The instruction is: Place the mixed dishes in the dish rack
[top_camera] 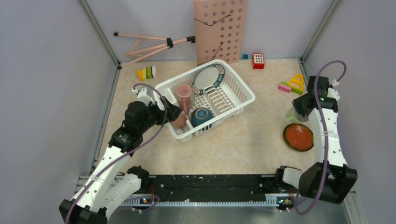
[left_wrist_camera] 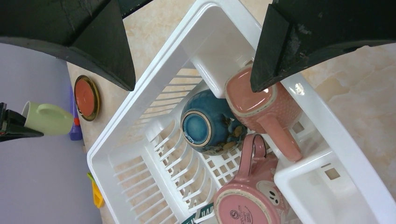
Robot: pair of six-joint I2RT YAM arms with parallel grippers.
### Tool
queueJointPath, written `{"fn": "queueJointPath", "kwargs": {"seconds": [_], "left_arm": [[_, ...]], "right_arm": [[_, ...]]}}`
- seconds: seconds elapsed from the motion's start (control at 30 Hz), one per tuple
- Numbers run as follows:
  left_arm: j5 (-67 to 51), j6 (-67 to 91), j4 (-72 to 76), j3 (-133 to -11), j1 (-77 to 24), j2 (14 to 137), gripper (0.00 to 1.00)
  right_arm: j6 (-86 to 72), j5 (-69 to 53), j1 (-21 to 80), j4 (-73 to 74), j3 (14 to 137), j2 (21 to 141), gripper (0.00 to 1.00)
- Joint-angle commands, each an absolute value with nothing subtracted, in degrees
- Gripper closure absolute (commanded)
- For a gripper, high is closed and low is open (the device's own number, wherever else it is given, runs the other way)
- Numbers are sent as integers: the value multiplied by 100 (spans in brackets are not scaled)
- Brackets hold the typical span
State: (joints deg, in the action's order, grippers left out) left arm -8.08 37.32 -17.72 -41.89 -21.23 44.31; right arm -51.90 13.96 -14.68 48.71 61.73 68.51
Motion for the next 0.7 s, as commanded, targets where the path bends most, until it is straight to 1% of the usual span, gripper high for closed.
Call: {"fn": "queueJointPath", "kwargs": {"seconds": [0.0,0.1,0.3,0.4,0.5,0.57,0.67], "left_arm": [[-940,3544,-1538,-4586,-2150,4530,2],[-1050,3487,-1476,-4690,-2153,4637,2],[-1084,3777,-1347,-4793,-2152,4786,2],[-1132,4691,-1579,-5068,-2146,4974,2],[-1427,5664,-1570,-5308,-2145,5237,2],[-1706,6184,-1350,-5392,-2151,5412,2],[-2276,6885,-873,-5513,-2153,5772,2]], "right_arm": [[-4617,308,-810,4063,6941,6503,100],[-4238,-869,-630,3190,6809,6324,100],[-3699,-2756,-580,1518,6294,5739,100],[-3911,-3858,-580,724,6070,5696,100],[-4575,-4850,-516,-899,5562,5642,100],[-4820,-5123,-349,-1721,5346,5622,100],[-4730,-5305,31,-2283,5270,5641,100]]}}
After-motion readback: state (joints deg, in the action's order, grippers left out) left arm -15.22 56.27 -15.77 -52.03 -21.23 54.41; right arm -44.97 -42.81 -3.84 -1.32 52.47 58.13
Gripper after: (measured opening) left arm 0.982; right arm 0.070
